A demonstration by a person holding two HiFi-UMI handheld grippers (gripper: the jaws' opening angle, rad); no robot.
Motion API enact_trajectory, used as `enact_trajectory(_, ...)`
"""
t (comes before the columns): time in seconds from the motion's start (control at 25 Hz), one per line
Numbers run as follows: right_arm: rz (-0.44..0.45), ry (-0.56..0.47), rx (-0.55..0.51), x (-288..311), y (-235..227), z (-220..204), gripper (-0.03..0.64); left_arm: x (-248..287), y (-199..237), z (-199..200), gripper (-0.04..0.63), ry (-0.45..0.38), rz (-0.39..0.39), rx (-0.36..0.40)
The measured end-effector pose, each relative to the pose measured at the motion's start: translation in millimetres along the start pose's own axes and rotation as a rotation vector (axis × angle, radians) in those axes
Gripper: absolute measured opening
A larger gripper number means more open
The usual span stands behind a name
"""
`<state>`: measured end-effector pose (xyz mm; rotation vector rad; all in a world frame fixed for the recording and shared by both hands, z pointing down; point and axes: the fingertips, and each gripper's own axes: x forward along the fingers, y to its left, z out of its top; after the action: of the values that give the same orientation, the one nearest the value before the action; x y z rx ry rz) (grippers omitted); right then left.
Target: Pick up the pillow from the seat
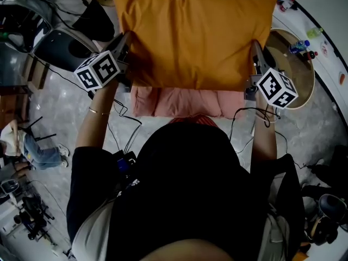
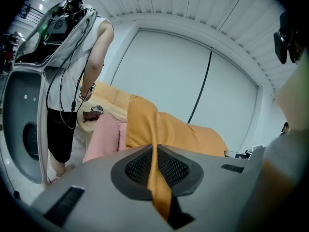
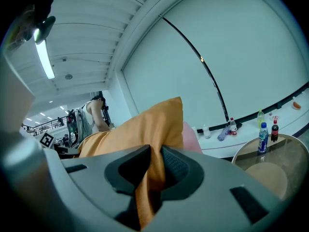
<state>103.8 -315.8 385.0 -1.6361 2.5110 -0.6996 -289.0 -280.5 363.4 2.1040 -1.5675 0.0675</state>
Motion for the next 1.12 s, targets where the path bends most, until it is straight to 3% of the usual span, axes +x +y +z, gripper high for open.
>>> enact_trajectory(0.4, 0.004, -0.046, -0.045, 2, 11, 26, 0.084, -2, -6, 20, 0.034, -0.068, -0.052, -0.048)
enact_trajectory(1.12, 0.074, -0.158, -0.094, -18, 27, 102, 0.083, -27, -51, 78, 0.034, -0.246, -0.065, -0.02)
